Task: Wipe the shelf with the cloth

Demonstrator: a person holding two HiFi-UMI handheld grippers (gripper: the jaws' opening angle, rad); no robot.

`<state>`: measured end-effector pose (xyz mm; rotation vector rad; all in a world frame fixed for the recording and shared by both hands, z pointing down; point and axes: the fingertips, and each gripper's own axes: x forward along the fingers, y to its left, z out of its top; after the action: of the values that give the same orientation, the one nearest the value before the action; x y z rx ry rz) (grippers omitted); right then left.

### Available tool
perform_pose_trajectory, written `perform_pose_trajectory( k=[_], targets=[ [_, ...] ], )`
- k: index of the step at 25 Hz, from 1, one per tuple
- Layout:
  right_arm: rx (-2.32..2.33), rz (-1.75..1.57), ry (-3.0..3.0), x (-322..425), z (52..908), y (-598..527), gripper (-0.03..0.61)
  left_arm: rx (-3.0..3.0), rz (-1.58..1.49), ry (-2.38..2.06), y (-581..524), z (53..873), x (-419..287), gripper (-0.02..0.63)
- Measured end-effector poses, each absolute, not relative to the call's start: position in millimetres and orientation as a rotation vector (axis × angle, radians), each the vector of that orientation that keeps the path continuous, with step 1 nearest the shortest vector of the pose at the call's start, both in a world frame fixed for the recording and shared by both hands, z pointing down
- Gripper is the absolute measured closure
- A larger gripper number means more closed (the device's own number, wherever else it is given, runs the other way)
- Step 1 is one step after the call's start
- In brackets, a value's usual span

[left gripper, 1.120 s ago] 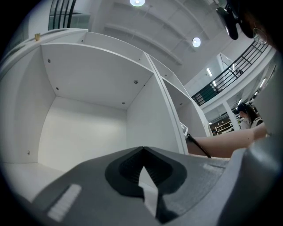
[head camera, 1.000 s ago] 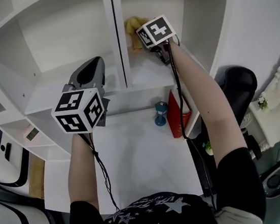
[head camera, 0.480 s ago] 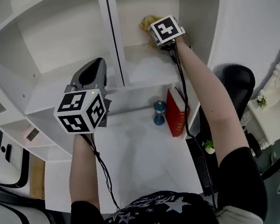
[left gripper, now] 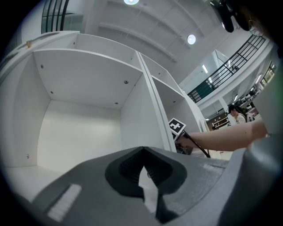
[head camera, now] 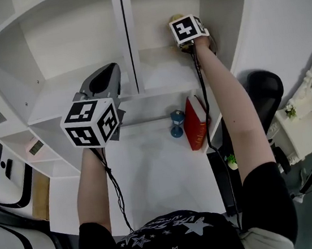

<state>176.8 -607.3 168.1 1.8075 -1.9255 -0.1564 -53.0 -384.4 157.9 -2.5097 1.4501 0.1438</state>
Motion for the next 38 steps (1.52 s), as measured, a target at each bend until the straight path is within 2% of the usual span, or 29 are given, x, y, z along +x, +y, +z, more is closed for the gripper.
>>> perform_pose_trajectory(
  k=[9, 19, 27, 38],
  targets=[
    [1.821, -0.182, -1.953, 178, 161, -596, 0.495, -2.497, 0.163, 1.465, -376, 153, -63, 0.611],
    [1.417, -0.13, -2.253, 105, 140, -554, 0.495, -2.512, 0.125, 1.48, -360, 161, -68, 0.611],
    [1.059, -0.013, -2.329, 37, 173, -541, 0.495, -2.525, 0.11, 1.542, -351, 177, -84, 0.611],
    [0.999, 0.027, -2.203, 20, 209, -559, 0.495, -2.559, 0.124, 1.596, -344, 196, -91, 0.611]
  ],
)
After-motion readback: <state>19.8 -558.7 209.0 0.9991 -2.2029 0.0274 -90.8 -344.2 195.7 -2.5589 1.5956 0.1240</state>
